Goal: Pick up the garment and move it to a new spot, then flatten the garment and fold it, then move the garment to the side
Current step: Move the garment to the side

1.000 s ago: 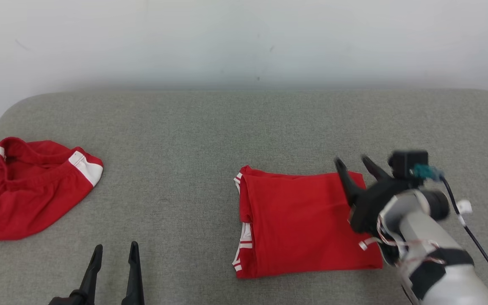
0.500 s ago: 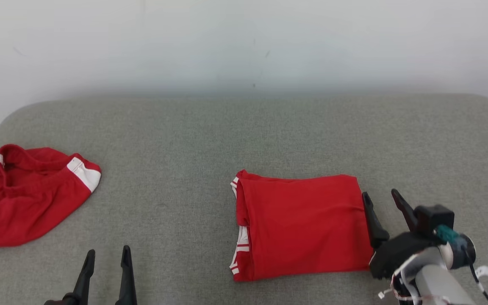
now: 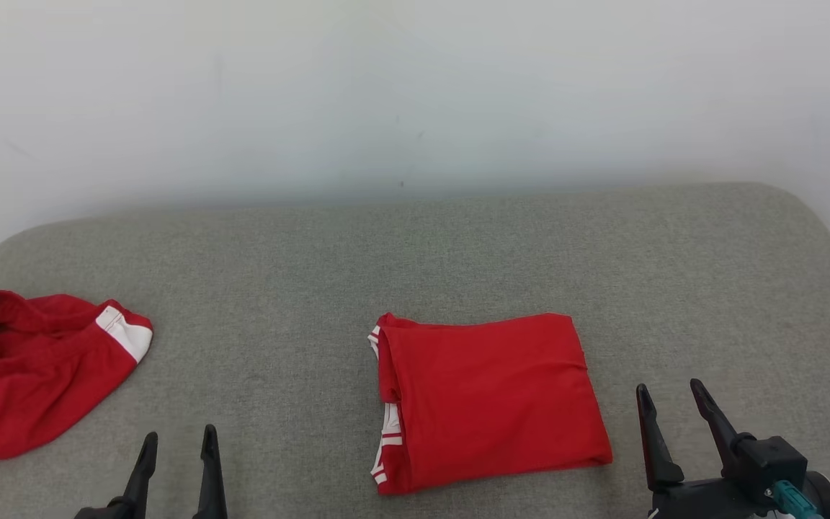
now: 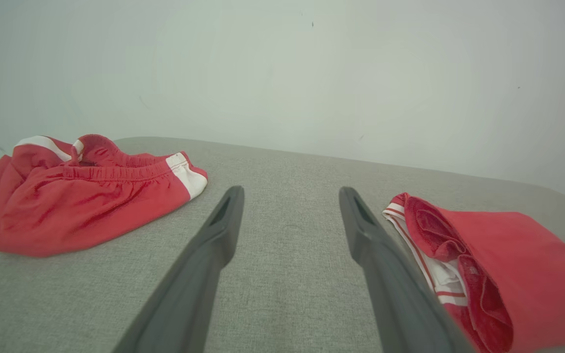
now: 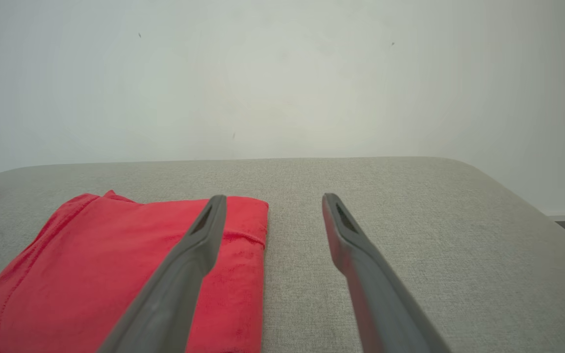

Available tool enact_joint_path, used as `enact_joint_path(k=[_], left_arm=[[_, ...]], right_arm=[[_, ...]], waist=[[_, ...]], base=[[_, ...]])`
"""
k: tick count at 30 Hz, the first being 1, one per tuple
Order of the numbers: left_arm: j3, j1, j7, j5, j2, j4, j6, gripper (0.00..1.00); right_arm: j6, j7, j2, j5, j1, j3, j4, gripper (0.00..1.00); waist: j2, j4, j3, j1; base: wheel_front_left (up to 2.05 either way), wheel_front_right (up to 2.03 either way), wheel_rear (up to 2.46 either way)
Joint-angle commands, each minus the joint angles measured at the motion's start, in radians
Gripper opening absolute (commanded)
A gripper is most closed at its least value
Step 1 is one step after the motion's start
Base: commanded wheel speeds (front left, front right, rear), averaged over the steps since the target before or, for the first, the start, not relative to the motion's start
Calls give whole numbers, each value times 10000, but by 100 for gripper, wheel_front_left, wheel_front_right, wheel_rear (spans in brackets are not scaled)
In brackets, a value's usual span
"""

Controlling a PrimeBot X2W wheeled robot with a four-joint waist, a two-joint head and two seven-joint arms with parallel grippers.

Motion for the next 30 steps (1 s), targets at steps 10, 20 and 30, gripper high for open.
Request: enact_joint_path(k=[10, 20, 30], left_arm=[[112, 55, 0, 113, 4, 545, -138, 100], [244, 158, 0, 171, 4, 624, -169, 100], [294, 220, 0, 247, 4, 719, -226, 100]], right_arm=[[-24, -38, -326, 311, 488, 293, -396, 100], [-24, -38, -240, 436, 636, 258, -550, 100], [-24, -39, -139, 359, 629, 157, -540, 100]], waist=[[1, -300, -316, 1], [1, -229, -382, 1], [1, -218, -340, 1]], base=[[0, 0, 0], [0, 0, 0], [0, 0, 0]])
